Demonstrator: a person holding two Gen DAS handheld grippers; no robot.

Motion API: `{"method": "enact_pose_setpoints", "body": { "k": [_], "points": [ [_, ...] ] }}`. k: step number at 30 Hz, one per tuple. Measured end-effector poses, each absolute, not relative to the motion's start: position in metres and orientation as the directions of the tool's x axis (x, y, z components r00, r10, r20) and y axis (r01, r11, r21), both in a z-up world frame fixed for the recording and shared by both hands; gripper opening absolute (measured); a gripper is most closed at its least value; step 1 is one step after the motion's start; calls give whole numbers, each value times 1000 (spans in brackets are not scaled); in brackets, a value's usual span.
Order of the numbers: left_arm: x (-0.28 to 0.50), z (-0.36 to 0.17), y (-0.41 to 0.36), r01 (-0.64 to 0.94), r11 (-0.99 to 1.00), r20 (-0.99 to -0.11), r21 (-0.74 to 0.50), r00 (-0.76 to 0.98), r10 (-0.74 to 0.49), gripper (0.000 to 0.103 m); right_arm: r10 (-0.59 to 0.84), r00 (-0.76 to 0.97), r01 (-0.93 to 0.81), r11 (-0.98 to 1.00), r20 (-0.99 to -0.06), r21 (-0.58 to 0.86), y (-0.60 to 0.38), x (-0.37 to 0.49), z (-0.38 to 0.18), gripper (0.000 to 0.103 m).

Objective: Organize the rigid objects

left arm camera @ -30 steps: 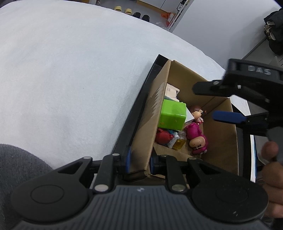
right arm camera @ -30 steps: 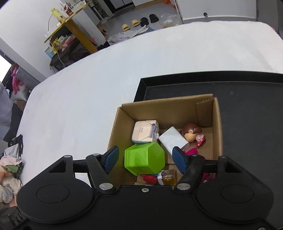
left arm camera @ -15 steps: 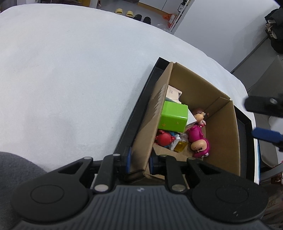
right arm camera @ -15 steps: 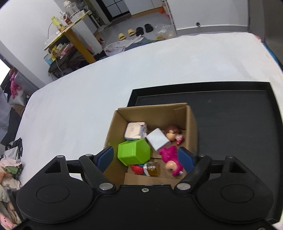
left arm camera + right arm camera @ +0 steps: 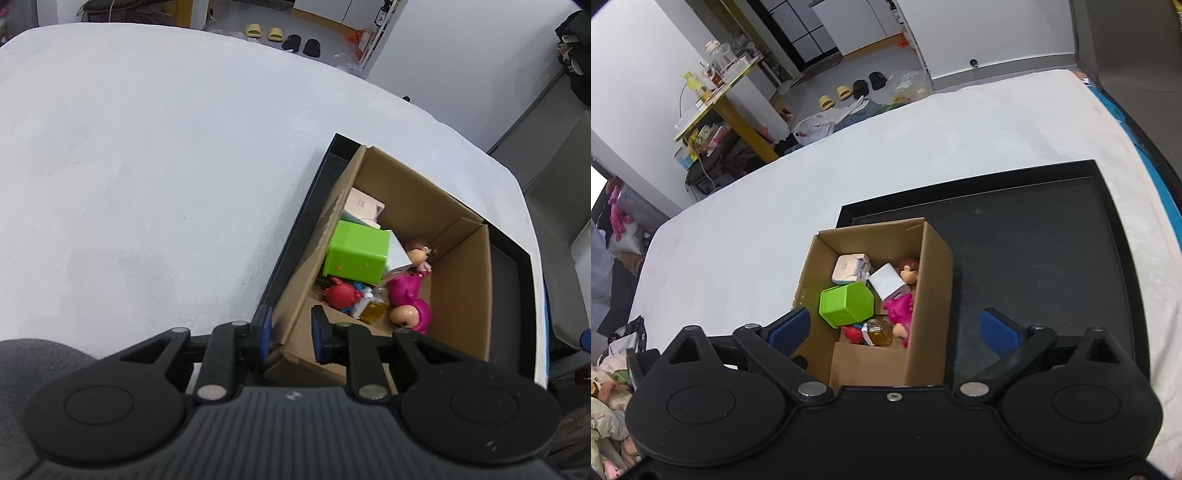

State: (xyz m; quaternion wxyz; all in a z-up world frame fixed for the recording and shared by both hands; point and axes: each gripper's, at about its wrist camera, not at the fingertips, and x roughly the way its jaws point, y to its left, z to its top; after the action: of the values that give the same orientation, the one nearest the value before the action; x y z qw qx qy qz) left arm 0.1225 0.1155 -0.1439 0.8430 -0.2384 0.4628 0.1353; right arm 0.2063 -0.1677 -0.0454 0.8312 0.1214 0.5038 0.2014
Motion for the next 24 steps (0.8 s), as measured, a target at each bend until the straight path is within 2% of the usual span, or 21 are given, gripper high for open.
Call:
{"method": "enact_pose_setpoints", "body": {
  "k": [3,7,12,18,24],
  "points": [
    [119,-130,116,-435,856,-839,-277,545,5,30,456,421,-207,890,-784,407,-171,201,-41,103],
    [112,-110,114,-411,867,-828,-282,560,-4,52,437,438,-212,900,-786,382,-174,191,-33,103],
    [103,-82,109,-361,887,-804,-289,595,-19,70,399,483,-214,917,-779,337,-177,177,-18,103],
    [88,-49,101,-300,911,-769,-281,639,-27,81,364,531,-228,931,-765,285,-180,160,0,103],
    [69,-20,91,-241,933,-731,-267,682,-33,85,331,579,-231,943,-746,239,-183,140,17,103]
  ]
}}
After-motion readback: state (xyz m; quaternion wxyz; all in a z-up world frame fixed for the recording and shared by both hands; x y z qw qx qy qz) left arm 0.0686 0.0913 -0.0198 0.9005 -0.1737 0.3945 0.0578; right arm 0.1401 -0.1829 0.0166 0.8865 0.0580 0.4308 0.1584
